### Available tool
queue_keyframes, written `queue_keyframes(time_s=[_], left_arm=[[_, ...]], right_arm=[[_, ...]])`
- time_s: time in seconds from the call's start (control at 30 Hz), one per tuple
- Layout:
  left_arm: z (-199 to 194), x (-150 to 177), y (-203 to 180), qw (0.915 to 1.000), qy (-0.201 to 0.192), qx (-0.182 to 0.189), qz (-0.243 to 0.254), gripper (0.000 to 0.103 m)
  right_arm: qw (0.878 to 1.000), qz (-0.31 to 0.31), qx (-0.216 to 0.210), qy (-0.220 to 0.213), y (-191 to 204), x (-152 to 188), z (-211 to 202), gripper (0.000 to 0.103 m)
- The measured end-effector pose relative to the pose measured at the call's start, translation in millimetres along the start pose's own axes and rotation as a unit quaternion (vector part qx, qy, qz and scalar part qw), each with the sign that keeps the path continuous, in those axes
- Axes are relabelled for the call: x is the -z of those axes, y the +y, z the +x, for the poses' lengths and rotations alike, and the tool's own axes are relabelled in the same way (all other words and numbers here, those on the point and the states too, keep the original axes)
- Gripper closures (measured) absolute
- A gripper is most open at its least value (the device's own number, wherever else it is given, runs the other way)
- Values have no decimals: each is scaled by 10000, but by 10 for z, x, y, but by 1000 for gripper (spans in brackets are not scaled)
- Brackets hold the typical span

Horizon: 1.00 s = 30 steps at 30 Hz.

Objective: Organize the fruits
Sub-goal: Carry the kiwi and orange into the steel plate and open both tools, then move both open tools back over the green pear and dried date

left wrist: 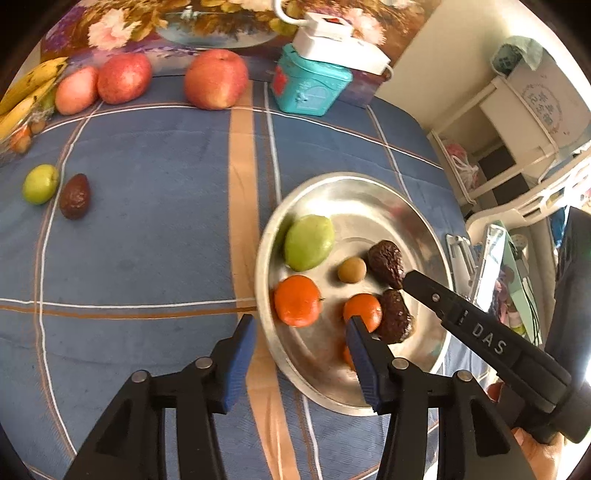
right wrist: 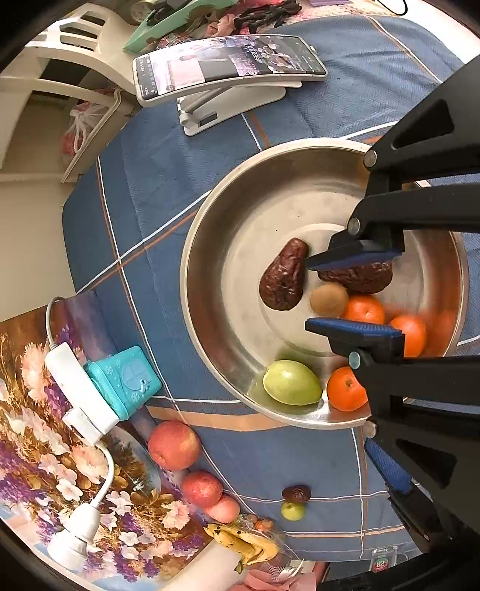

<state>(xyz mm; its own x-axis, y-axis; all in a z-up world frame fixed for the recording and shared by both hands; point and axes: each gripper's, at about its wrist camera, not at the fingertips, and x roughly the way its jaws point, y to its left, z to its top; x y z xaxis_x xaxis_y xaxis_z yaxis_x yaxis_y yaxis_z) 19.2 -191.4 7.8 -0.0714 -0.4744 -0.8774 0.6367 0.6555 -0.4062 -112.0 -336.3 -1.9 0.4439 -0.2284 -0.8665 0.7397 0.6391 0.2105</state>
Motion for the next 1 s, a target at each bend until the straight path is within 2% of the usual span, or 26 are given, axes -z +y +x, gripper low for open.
queue_keyframes(time_s=[0.2,0.23,0.27,0.33,0.43,0.53,0.63,0.8,0.87,1.0], left_arm=[[-77,-47,272,9972,-196,-646,-330,36],[-104,-50,358,9956,-237,-781,-456,30],[-121,-55,426,9940,-266,-889,-576,23],[-172,-65,581,9903,-331,-1066,-827,18],[-266,-70,791,9853,-449,-1230,-1096,14],[-362,-72,925,9798,-598,-1455,-1234,3],[-467,-70,1011,9750,-764,-1619,-1318,2],[-575,-60,1095,9690,-916,-1851,-1360,0],[-617,-41,1099,9678,-928,-1908,-1358,0],[-634,-20,1121,9667,-922,-1978,-1340,0]], right_arm=[[9999,-75,24,72,39,27,33,76],[9999,-93,35,89,50,32,41,76],[9999,-114,57,114,65,38,53,71],[9996,-188,110,159,113,60,72,61],[9990,-381,144,209,219,82,98,59],[9977,-602,191,233,360,115,107,56],[9960,-844,124,268,531,162,113,49],[9913,-1280,43,304,821,245,117,46],[9901,-1375,24,296,892,271,109,39],[9879,-1530,21,271,988,304,86,39]])
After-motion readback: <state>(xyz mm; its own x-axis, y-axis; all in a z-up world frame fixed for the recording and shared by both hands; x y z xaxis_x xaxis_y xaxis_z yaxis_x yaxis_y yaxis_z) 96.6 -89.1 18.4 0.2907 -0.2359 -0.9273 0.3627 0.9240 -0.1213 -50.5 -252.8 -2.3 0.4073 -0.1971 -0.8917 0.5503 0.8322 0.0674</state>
